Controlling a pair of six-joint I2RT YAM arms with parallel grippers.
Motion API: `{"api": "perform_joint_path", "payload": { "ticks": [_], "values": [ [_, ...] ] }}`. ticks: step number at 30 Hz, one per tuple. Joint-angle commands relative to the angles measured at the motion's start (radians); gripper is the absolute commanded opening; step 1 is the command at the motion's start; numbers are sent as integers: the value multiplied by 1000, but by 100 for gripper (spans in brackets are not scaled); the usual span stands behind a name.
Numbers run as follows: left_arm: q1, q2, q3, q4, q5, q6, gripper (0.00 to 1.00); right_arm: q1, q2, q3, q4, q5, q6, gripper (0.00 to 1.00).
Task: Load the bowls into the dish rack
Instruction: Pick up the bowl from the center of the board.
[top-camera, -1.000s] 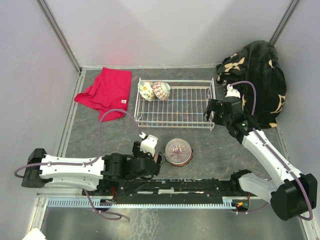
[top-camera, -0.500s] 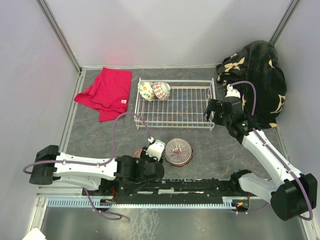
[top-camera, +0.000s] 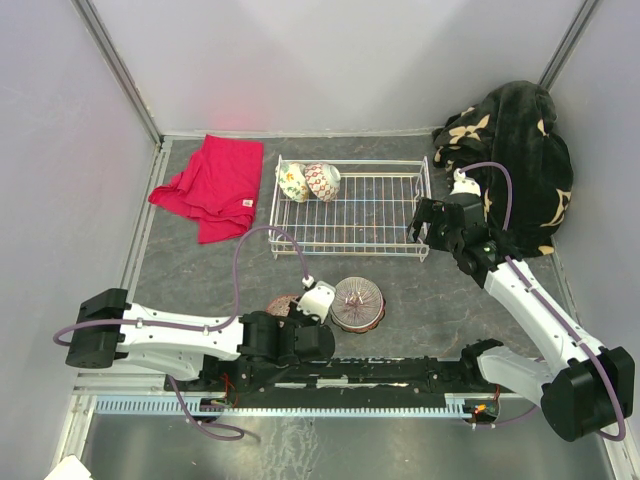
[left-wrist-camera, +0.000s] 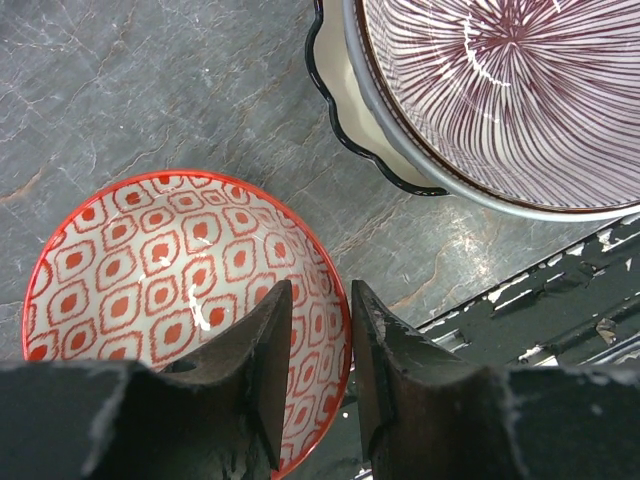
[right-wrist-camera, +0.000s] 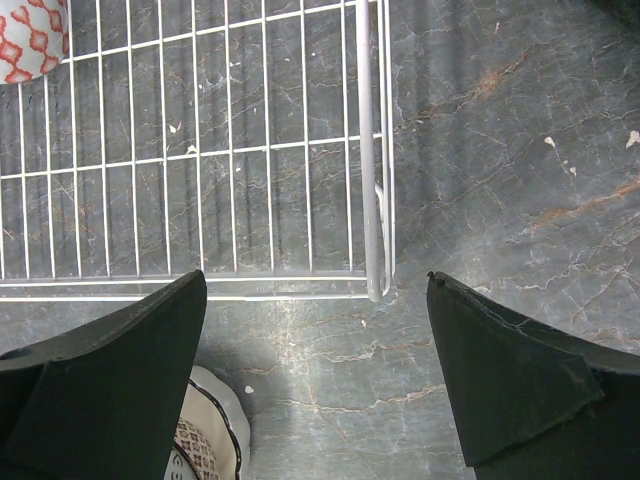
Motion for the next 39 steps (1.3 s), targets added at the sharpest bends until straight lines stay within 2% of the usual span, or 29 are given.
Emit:
{"api": "perform_joint_path", "payload": {
  "ticks": [1, 6, 10, 17, 19, 21, 22, 29, 39],
  "values": [
    [-6, -7, 47, 10, -30, -40, 37, 4, -20, 2, 26, 6, 2, 98],
    [-7, 2, 63, 11, -30, -36, 43, 3, -20, 3, 26, 3, 2, 99],
    [-9, 8, 65, 9, -32, -36, 39, 3, -22, 2, 26, 1, 4, 98],
    [-8, 10, 64, 1, -47, -47, 38, 3, -23, 2, 26, -1, 3, 99],
    [-8, 12, 65, -4, -52, -49, 30, 3, -22, 2, 26, -1, 4, 99],
    [-8, 17, 69, -8, -60, -52, 6, 4, -22, 2, 27, -1, 3, 99],
    [-8, 20, 72, -12, -65, -54, 3, 2, -23, 2, 26, -1, 3, 98],
    [-8, 21, 135, -44, -93, -35, 3, 3, -23, 1, 26, -1, 3, 98],
    [-8, -121, 291, -50, -160, 86, 3, 4, -24, 2, 26, -1, 1, 99]
  ]
}}
